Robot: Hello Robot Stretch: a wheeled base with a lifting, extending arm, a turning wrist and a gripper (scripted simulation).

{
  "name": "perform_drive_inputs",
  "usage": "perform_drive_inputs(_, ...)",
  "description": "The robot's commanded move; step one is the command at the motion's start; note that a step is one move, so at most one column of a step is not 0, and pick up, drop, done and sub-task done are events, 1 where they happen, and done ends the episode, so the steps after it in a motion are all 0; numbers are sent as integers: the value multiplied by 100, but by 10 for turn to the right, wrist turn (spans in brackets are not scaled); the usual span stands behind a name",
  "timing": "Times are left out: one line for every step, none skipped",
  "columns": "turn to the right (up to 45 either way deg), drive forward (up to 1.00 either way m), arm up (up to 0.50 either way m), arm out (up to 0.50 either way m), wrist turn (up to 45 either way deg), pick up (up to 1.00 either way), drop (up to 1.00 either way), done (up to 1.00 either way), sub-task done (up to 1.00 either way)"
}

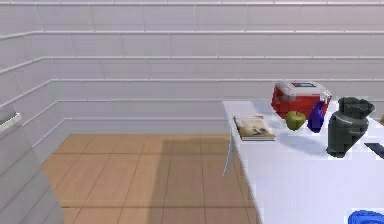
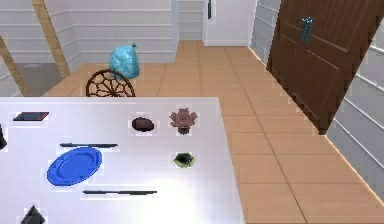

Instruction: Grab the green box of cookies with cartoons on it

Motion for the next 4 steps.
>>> perform_drive_inputs(0,0,50,0,0,0,0,0,0)
perform_drive_inputs(0,0,36,0,0,0,0,0,0)
perform_drive_inputs(0,0,0,28,0,0,0,0,0)
perform_drive_inputs(0,0,0,0,450,0,0,0,0)
